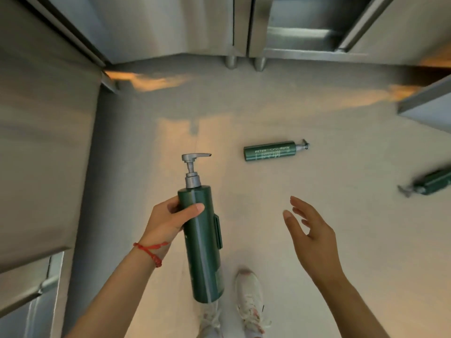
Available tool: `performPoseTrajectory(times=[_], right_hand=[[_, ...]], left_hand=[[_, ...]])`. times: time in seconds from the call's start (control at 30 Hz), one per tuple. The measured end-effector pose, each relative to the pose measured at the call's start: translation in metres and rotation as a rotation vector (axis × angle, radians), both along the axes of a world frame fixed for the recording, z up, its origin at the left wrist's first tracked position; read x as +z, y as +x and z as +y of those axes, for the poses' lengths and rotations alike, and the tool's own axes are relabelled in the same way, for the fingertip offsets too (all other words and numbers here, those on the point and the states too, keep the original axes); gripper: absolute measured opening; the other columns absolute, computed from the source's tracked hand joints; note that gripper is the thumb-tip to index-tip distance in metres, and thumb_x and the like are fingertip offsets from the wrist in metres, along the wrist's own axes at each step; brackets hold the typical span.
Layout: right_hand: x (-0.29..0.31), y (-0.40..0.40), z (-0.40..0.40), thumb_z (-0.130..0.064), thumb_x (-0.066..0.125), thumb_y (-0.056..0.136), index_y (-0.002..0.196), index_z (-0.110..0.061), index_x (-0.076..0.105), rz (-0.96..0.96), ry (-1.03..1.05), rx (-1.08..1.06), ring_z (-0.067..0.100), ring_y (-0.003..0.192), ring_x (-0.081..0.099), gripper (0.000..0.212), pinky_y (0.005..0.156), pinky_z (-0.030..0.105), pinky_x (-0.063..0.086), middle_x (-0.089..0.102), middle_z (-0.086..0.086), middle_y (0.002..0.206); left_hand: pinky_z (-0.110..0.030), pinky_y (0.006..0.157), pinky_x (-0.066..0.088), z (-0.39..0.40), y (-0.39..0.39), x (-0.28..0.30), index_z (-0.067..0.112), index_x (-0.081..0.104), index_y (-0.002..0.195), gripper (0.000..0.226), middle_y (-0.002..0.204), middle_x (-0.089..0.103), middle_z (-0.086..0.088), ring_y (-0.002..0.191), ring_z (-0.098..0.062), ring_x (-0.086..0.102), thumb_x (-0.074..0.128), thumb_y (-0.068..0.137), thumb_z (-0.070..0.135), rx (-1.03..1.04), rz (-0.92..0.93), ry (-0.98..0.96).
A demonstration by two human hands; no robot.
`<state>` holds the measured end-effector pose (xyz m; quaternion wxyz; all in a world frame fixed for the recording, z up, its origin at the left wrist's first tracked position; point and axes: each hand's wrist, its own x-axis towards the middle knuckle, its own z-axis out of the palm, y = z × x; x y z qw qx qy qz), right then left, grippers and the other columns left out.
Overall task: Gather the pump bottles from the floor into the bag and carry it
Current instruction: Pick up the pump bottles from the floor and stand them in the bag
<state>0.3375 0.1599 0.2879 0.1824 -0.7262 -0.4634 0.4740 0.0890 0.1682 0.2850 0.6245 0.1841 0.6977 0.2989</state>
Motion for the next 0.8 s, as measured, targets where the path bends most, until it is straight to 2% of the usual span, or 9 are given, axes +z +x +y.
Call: performPoseTrajectory(times=[0.07, 0.27, 0.37, 0.47, 0.57, 0.63, 0.7, 0.73, 0.8], right_hand=[[0.014, 0.008, 0.017, -0.033, 0.052, 0.088, 0.124, -0.025, 0.052, 0.017, 0.005, -0.070, 0.006, 0.110, 0.052, 0.037, 0.083, 0.011, 0.035, 0.056, -0.010, 0.125], [0.018, 0.026, 0.063, -0.031, 0.051, 0.089, 0.124, -0.022, 0.054, 0.036, -0.024, -0.270, 0.007, 0.107, 0.053, 0.036, 0.090, 0.020, 0.036, 0.058, -0.008, 0.123], [0.008, 0.030, 0.090, -0.029, 0.052, 0.090, 0.121, -0.022, 0.056, 0.033, -0.034, -0.388, 0.007, 0.104, 0.054, 0.033, 0.081, 0.010, 0.037, 0.059, -0.010, 0.118], [-0.019, 0.034, 0.115, -0.028, 0.053, 0.090, 0.118, -0.022, 0.057, 0.071, -0.067, -0.503, 0.002, 0.097, 0.056, 0.029, 0.066, -0.003, 0.037, 0.060, -0.011, 0.109], [-0.056, 0.034, 0.141, -0.026, 0.053, 0.090, 0.118, -0.018, 0.057, 0.093, -0.082, -0.590, 0.001, 0.091, 0.054, 0.029, 0.063, -0.008, 0.034, 0.059, -0.008, 0.107], [-0.088, 0.033, 0.156, -0.026, 0.053, 0.090, 0.118, -0.016, 0.057, 0.115, -0.113, -0.637, 0.009, 0.097, 0.055, 0.030, 0.073, 0.000, 0.038, 0.060, -0.004, 0.111], [-0.124, 0.034, 0.168, -0.029, 0.054, 0.089, 0.117, -0.015, 0.058, 0.157, -0.154, -0.692, 0.018, 0.105, 0.058, 0.032, 0.093, 0.026, 0.046, 0.063, 0.004, 0.116], [-0.144, 0.035, 0.173, -0.030, 0.055, 0.088, 0.117, -0.014, 0.059, 0.169, -0.180, -0.718, 0.021, 0.107, 0.059, 0.034, 0.097, 0.038, 0.046, 0.064, 0.007, 0.117], [-0.183, 0.035, 0.183, -0.035, 0.057, 0.085, 0.116, -0.012, 0.060, 0.175, -0.236, -0.751, 0.024, 0.107, 0.060, 0.039, 0.099, 0.047, 0.045, 0.065, 0.010, 0.115]], left_hand=[[-0.030, 0.071, 0.054, 0.032, 0.004, 0.012, 0.016, 0.067, 0.087, 0.048, 0.085, 0.072, -0.001, 0.080, -0.019, 0.068, 0.078, 0.045, 0.037, -0.036, 0.010, 0.019], [-0.022, 0.062, 0.054, 0.115, 0.028, 0.009, 0.016, 0.063, 0.084, 0.010, 0.083, 0.068, -0.001, 0.078, -0.016, 0.064, 0.065, 0.077, 0.010, -0.112, 0.022, 0.015], [-0.020, 0.057, 0.055, 0.157, 0.040, -0.004, 0.014, 0.063, 0.082, 0.007, 0.078, 0.069, -0.001, 0.074, -0.015, 0.065, 0.064, 0.078, 0.008, -0.158, 0.008, -0.010], [-0.027, 0.066, 0.054, 0.193, 0.050, -0.025, 0.013, 0.063, 0.083, 0.007, 0.084, 0.068, -0.006, 0.077, -0.020, 0.064, 0.065, 0.078, 0.009, -0.250, 0.001, -0.023], [-0.029, 0.071, 0.054, 0.225, 0.056, -0.053, 0.013, 0.064, 0.082, 0.015, 0.079, 0.070, -0.004, 0.073, -0.017, 0.066, 0.073, 0.070, 0.014, -0.317, -0.008, -0.030], [-0.027, 0.069, 0.054, 0.241, 0.059, -0.076, 0.014, 0.064, 0.081, 0.019, 0.069, 0.073, 0.002, 0.069, -0.012, 0.067, 0.075, 0.066, 0.018, -0.362, -0.010, -0.039], [-0.028, 0.070, 0.053, 0.256, 0.063, -0.104, 0.014, 0.063, 0.081, 0.009, 0.071, 0.072, 0.002, 0.072, -0.013, 0.066, 0.068, 0.073, 0.015, -0.376, -0.003, -0.049], [-0.029, 0.072, 0.052, 0.263, 0.065, -0.118, 0.014, 0.062, 0.081, 0.007, 0.075, 0.071, -0.001, 0.076, -0.015, 0.065, 0.066, 0.075, 0.014, -0.384, 0.001, -0.056], [-0.030, 0.074, 0.052, 0.272, 0.067, -0.148, 0.014, 0.063, 0.081, 0.014, 0.076, 0.071, -0.002, 0.078, -0.016, 0.065, 0.073, 0.071, 0.016, -0.407, -0.005, -0.063]])
